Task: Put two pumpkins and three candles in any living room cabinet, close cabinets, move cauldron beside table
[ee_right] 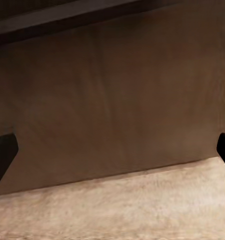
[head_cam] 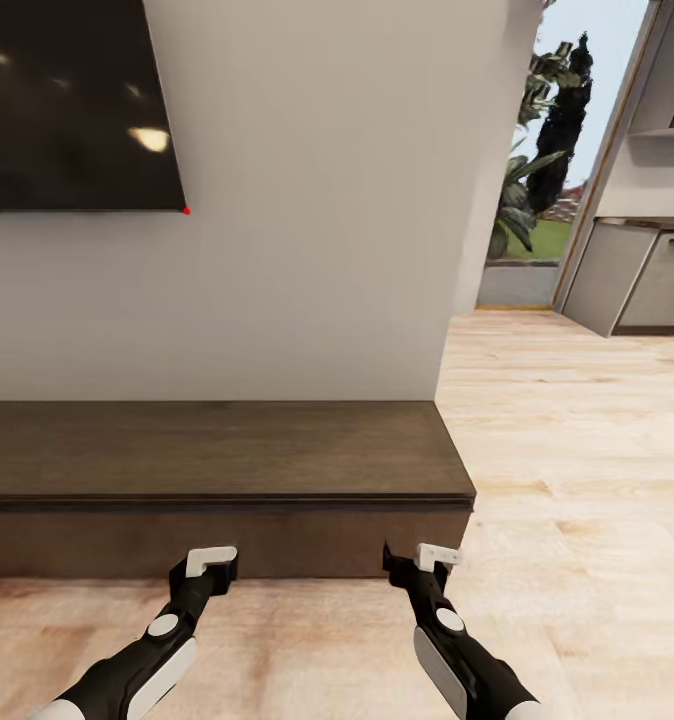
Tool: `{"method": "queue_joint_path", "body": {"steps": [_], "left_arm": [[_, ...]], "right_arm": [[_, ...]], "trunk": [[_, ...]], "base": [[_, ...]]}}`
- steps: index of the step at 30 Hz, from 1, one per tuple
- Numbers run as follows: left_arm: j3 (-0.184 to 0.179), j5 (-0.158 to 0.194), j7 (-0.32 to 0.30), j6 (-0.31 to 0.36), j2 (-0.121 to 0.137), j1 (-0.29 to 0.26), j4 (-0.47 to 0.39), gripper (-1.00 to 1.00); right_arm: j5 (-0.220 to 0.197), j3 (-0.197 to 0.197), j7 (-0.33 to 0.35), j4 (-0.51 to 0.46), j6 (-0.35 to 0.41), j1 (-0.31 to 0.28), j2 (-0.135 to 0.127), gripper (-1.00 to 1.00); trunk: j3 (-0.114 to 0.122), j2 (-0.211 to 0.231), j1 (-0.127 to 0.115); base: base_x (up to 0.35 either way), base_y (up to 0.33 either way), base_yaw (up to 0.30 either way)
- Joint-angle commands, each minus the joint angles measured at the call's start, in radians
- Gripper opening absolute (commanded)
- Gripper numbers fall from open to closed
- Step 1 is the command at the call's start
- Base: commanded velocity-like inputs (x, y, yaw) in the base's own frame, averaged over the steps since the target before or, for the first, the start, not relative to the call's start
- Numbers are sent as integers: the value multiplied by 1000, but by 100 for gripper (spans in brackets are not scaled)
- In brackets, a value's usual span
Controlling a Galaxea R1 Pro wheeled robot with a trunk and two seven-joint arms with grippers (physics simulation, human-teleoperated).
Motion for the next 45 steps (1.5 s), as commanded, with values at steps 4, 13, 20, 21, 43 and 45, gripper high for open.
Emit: {"method": "queue_joint_path", "body": {"steps": [4,13,20,21,43,45], "left_arm": [[-8,10,7,-5,1,-1,-1,100],[-8,10,6,-5,1,-1,-1,100],[-8,10,6,-5,1,-1,-1,100],[-8,10,6,-5,1,-1,-1,100],[-8,13,2,-5,3,-1,-22,100],[-7,14,2,-5,3,-1,-26,100]], "right_arm": [[-11,7,-7,0,-6,-1,-1,100],[-11,7,-7,0,-6,-1,-1,100],[-10,8,-7,-5,-6,-1,0,100],[-10,8,-7,-7,-6,-1,0,100],[-2,17,-22,-169,10,12,-4,100],[-4,17,-22,-174,10,15,-5,100]], "trunk": [[-1,0,-1],[-1,0,-1],[-1,0,-1],[-1,0,-1],[-1,0,-1],[3,0,-1]], "base": [[-341,0,0],[-343,0,0],[-344,0,0],[-344,0,0],[-214,0,0],[-8,0,0]]}}
